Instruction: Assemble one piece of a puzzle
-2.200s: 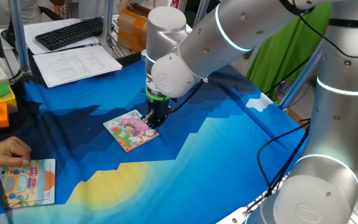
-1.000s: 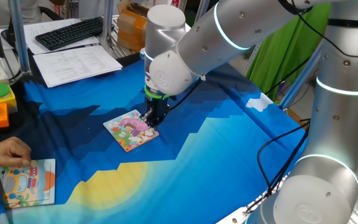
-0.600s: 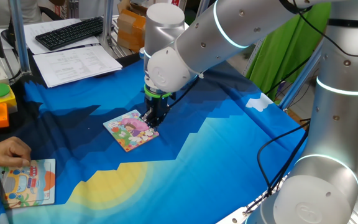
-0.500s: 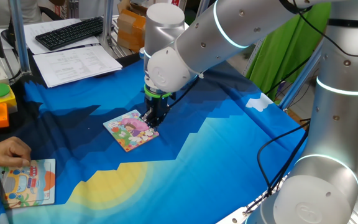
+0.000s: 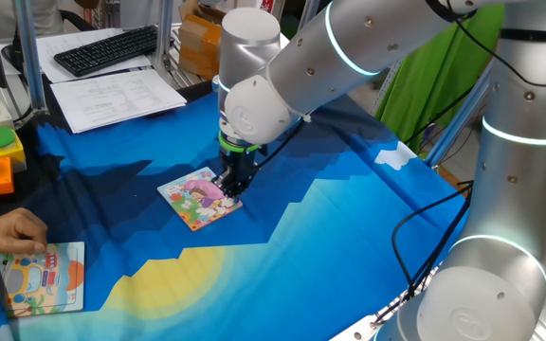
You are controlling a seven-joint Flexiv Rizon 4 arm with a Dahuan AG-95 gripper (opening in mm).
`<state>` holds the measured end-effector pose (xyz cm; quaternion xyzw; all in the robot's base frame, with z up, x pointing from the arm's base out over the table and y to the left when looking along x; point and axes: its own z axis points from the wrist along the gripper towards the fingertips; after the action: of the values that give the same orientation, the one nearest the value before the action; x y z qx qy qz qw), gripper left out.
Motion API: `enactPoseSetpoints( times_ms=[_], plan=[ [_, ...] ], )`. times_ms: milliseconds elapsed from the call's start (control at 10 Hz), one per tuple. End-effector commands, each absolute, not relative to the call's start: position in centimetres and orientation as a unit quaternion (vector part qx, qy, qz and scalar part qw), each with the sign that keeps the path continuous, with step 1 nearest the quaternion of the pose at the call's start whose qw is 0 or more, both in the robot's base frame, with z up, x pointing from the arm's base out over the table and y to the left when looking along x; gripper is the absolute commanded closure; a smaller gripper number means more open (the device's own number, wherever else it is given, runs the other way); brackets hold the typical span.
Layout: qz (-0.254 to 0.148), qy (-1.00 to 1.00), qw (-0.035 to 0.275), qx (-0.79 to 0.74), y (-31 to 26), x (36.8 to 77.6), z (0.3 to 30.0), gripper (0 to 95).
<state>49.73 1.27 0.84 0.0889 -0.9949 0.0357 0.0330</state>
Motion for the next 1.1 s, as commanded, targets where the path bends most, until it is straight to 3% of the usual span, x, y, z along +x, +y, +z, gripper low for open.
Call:
enactPoseSetpoints(
  times_ms=[100, 1100],
  plan=[
    [0.035, -0.995, 0.033, 0.087, 1.5, 49.7, 0.7, 95.0],
    [0.037, -0.996, 0.030, 0.076, 3.0, 49.8, 0.5, 95.0]
  ],
)
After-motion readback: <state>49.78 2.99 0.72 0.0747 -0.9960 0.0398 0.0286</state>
